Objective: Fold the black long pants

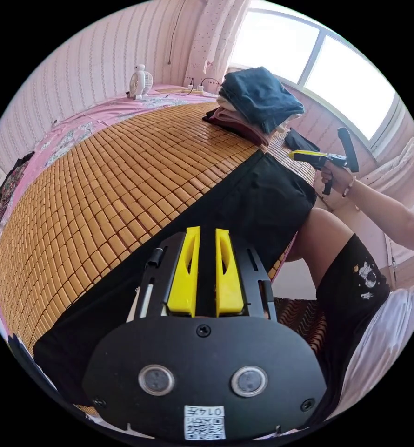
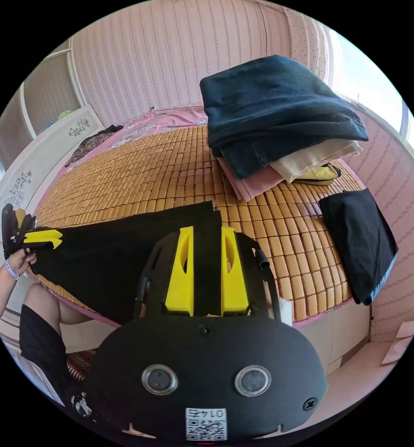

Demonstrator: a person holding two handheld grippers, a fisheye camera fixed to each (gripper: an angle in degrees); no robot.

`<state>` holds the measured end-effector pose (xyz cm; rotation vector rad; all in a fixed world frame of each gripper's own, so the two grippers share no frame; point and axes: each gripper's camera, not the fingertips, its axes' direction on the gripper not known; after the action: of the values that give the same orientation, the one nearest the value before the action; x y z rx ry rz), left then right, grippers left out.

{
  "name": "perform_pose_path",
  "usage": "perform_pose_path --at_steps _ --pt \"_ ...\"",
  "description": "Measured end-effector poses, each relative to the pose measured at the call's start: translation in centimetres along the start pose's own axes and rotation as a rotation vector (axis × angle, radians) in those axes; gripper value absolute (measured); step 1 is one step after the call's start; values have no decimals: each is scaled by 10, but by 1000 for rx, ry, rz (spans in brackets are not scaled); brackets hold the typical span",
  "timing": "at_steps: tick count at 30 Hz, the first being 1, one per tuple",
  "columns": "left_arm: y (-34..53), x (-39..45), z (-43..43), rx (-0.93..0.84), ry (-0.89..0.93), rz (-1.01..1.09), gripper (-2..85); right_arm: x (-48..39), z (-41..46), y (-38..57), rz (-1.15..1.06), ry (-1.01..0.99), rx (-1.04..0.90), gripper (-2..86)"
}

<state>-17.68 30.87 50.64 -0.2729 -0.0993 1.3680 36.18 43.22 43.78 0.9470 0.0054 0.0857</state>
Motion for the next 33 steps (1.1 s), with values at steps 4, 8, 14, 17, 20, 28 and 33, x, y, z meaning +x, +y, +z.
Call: perform_pose_path --at_steps 4,8,14,17,20,28,33 --pt "-22 -2 25 -86 -73 30 69 15 38 -12 31 41 -65 58" --pt "-22 -1 36 -107 -84 26 65 27 38 -9 -1 -47 -63 15" --pt "-22 9 24 -75 -100 34 -1 38 -31 10 -6 -109 82 4" --pt "-19 17 -4 8 -107 28 -7 39 -73 13 -55 -104 147 4" --pt "-19 20 -39 93 -85 16 -8 47 -110 -1 -79 -132 197 5" --pt "-47 -28 -3 22 -76 -158 22 81 -22 -85 27 -179 -11 34" --pt "-48 -36 8 -29 -90 -199 44 92 3 -53 5 -152 -151 77"
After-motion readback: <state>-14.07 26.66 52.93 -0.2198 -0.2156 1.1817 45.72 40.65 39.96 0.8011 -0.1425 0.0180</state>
